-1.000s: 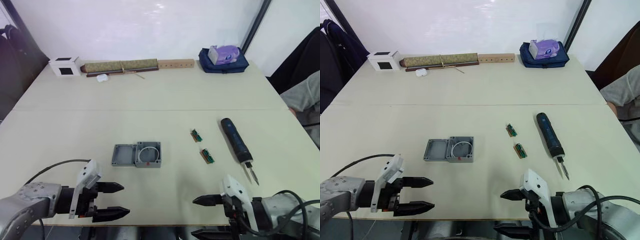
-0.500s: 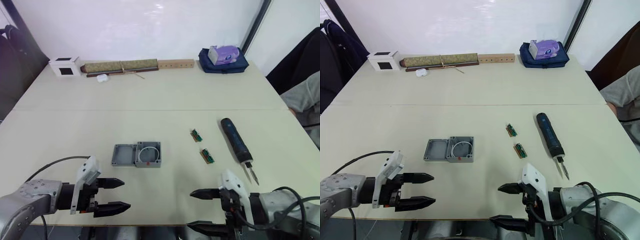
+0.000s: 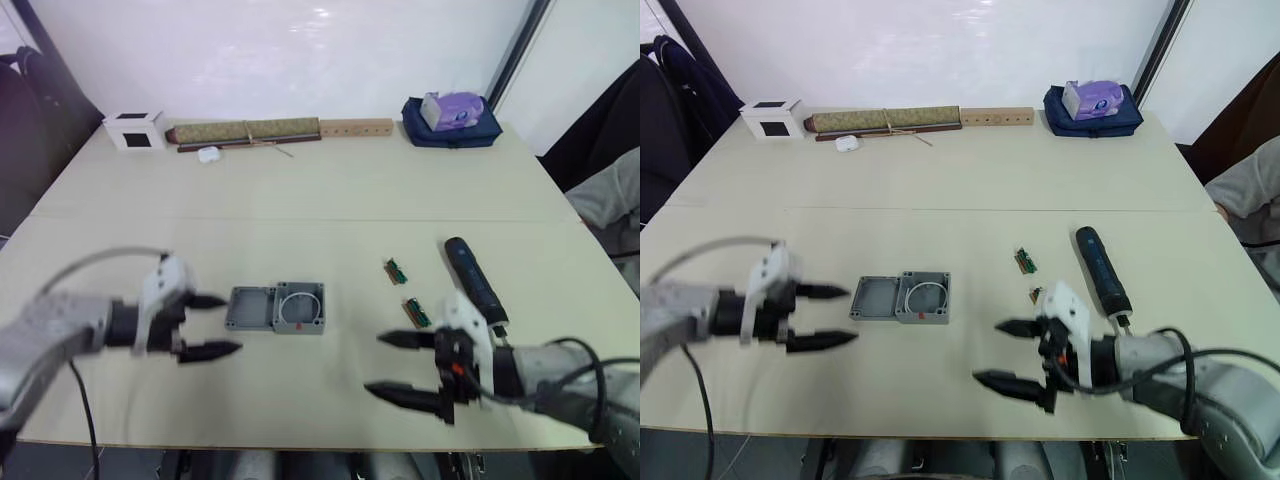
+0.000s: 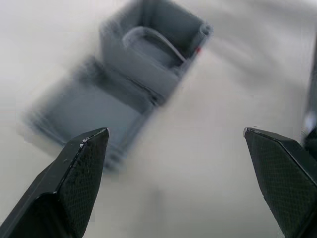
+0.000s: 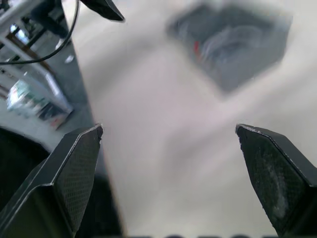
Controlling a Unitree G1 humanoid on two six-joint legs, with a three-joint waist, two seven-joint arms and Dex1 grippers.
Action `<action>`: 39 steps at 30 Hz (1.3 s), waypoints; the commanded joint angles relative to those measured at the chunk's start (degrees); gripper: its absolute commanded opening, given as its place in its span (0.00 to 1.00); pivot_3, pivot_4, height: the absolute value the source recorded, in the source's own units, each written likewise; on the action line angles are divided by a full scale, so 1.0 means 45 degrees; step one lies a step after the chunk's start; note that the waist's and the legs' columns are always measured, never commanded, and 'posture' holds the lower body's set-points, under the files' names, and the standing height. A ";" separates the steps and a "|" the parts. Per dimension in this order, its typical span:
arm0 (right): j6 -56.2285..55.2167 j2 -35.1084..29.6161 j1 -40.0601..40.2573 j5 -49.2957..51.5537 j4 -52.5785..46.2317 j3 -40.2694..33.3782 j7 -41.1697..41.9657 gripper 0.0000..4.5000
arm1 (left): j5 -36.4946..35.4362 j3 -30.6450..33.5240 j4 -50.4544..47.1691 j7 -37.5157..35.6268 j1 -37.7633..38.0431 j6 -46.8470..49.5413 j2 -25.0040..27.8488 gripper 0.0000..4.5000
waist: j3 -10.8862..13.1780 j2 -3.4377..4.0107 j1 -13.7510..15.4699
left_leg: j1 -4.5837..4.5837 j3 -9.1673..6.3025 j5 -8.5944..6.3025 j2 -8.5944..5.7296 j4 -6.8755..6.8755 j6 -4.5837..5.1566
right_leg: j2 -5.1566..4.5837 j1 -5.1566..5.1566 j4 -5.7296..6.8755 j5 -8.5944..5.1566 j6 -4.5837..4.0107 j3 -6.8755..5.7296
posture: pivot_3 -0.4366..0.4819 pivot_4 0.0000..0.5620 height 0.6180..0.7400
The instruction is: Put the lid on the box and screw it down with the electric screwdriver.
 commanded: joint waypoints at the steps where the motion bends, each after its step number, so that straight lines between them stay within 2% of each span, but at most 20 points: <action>1: 0.0340 -0.0059 -0.1513 0.0434 -0.0511 0.0518 -0.0555 1.00 | 0.2274 -0.3110 0.0850 -0.1824 -0.4039 -0.0727 -0.0124 0.99 | 0.0004 0.0000 -0.0010 | -0.0017 -0.0003 0.0000 -0.0033 0.0002 0.0000 | 0.0004 -0.0011 -0.0009 0.0001 0.0002 -0.0010 | 0.48 0.27 1.00; 2: 0.0447 -0.0048 -0.1846 0.0472 -0.0551 0.0621 -0.0772 1.00 | 0.2875 -0.3911 0.1168 -0.2145 -0.5060 -0.0888 -0.0454 0.99 | 0.0004 0.0000 -0.0022 | -0.0037 0.0003 0.0001 -0.0030 0.0000 0.0000 | 0.0010 -0.0028 -0.0012 0.0018 0.0031 -0.0007 | 0.48 0.27 1.00; 5: 0.0673 -0.0019 -0.2434 0.0613 -0.0565 0.0805 -0.1241 1.00 | 0.3913 -0.5405 0.1824 -0.2900 -0.6774 -0.1294 -0.1251 0.99 | 0.0004 -0.0001 -0.0066 | -0.0051 -0.0001 0.0000 -0.0043 -0.0001 0.0003 | 0.0013 -0.0044 -0.0006 0.0028 0.0050 -0.0006 | 0.48 0.27 1.00; 8: 0.0880 0.0019 -0.2884 0.0651 -0.0602 0.1064 -0.1615 1.00 | 0.4439 -0.6144 0.2268 -0.3557 -0.7462 -0.1798 -0.1893 0.99 | 0.0007 0.0001 -0.0137 | -0.0064 0.0005 -0.0020 -0.0031 -0.0003 0.0037 | 0.0028 -0.0081 0.0017 0.0028 0.0065 0.0003 | 0.48 0.27 1.00; 11: 0.0960 0.0035 -0.2793 0.0615 -0.1028 0.1228 -0.2146 1.00 | 0.5310 -0.7585 0.2315 -0.4223 -0.7913 -0.2495 -0.3025 0.99 | 0.0007 0.0001 -0.0036 | -0.0065 -0.0010 -0.0024 -0.0015 -0.0005 0.0046 | 0.0050 -0.0085 0.0028 0.0024 0.0059 -0.0006 | 0.48 0.27 1.00; 13: 0.0953 0.0276 -0.2549 0.0530 -0.1292 0.1424 -0.2678 1.00 | 0.5749 -0.8043 0.2430 -0.4516 -0.7860 -0.2915 -0.3348 0.99 | 0.0007 0.0001 -0.0023 | -0.0065 -0.0011 -0.0023 -0.0015 0.0003 0.0046 | 0.0043 -0.0076 0.0033 0.0025 0.0060 -0.0008 | 0.48 0.27 1.00; 15: 0.0745 0.0435 -0.1573 0.0017 -0.1765 0.1560 -0.3151 1.00 | 0.5982 -0.8525 0.2056 -0.4474 -0.7734 -0.2543 -0.3773 0.99 | 0.0006 0.0000 -0.0029 | -0.0065 -0.0008 -0.0023 -0.0015 0.0012 0.0046 | 0.0037 -0.0069 0.0031 0.0026 0.0061 -0.0006 | 0.48 0.27 1.00; 18: 0.0561 0.0668 -0.0838 -0.0436 -0.2136 0.1800 -0.3577 1.00 | 0.6272 -0.8803 0.1562 -0.4564 -0.7412 -0.2313 -0.3767 0.99 | 0.0007 -0.0001 -0.0051 | -0.0068 -0.0012 -0.0023 -0.0017 0.0014 0.0047 | 0.0031 -0.0071 0.0034 0.0025 0.0064 -0.0003 | 0.48 0.27 1.00; 21: 0.0362 0.0900 -0.0432 -0.0722 -0.2191 0.1921 -0.3787 1.00 | 0.7179 -0.9188 0.1583 -0.4551 -0.7000 -0.2988 -0.3526 0.99 | 0.0007 0.0000 -0.0120 | -0.0048 -0.0031 -0.0023 -0.0014 0.0015 0.0047 | 0.0032 -0.0070 0.0052 0.0026 0.0065 0.0012 | 0.48 0.27 1.00; 32: 0.0257 0.0950 -0.0323 -0.0997 -0.2211 0.1941 -0.3865 1.00 | 0.8126 -0.9297 0.1764 -0.4178 -0.6624 -0.2551 -0.4224 0.99 | 0.0006 -0.0001 -0.0051 | -0.0045 -0.0036 -0.0023 -0.0020 0.0029 0.0047 | 0.0030 -0.0057 0.0068 0.0024 0.0065 0.0002 | 0.48 0.27 1.00; 35: 0.0378 0.1037 -0.0676 -0.0841 -0.2105 0.1965 -0.3997 1.00 | 0.8259 -0.9344 0.1816 -0.4038 -0.6456 -0.2390 -0.4403 0.85 | 0.0005 0.0000 -0.0068 | -0.0041 -0.0039 -0.0023 -0.0016 0.0029 0.0047 | 0.0037 -0.0057 0.0072 0.0024 0.0065 0.0001 | 0.48 0.27 1.00; 39: 0.0499 0.1176 -0.1056 -0.0639 -0.1922 0.1937 -0.4216 1.00 | 0.8618 -0.9477 0.1992 -0.3990 -0.6100 -0.2698 -0.4320 0.51 | 0.0005 0.0000 -0.0054 | -0.0040 -0.0042 -0.0022 -0.0015 0.0029 0.0047 | 0.0036 -0.0057 0.0073 0.0024 0.0065 0.0002 | 0.48 0.27 1.00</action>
